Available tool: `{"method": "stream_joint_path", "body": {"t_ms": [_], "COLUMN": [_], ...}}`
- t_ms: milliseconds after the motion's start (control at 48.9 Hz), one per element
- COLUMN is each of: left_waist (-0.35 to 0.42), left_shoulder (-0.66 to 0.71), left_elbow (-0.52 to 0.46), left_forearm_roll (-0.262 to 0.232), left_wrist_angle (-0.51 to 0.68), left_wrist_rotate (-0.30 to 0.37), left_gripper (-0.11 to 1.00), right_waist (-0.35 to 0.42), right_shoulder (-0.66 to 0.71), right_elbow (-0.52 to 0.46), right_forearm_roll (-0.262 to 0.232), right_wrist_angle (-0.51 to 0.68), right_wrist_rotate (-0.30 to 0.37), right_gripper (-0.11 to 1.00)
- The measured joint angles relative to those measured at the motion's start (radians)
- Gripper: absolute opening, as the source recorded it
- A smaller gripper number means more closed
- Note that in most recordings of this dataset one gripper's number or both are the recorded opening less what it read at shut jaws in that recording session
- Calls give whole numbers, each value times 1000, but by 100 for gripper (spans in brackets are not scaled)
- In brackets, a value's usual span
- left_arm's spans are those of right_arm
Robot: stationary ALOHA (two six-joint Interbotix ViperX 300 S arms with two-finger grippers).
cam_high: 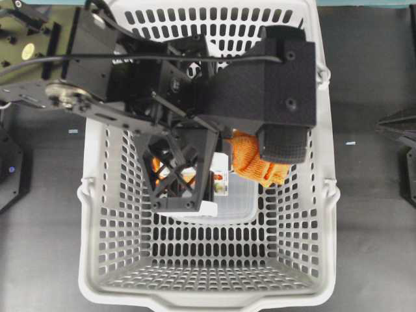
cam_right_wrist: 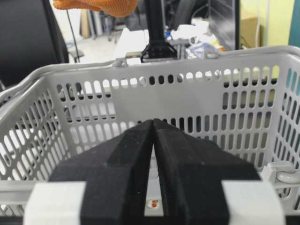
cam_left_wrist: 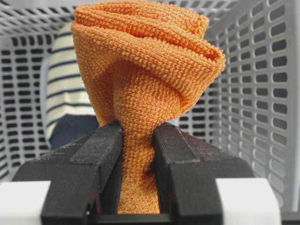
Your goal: Pick up the orange cloth from the shopping basket with the left arm.
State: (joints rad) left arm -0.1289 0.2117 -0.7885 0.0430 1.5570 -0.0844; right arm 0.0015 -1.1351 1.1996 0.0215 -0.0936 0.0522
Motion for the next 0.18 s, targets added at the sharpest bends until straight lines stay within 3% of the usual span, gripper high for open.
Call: {"method": "stream_joint_path", "body": {"t_ms": [184], "left_waist": [2], "left_shoulder": [5], "left_elbow": [0], "left_forearm_roll": [0], "left_wrist_angle": [-2], "left_wrist_rotate": [2], "left_gripper": [16], "right_waist": [2], "right_shoulder": [-2], "right_elbow": [-2], "right_forearm_roll": [0], "right_wrist_angle": [0], "right_wrist_rotate": [0], "right_gripper": [0]}}
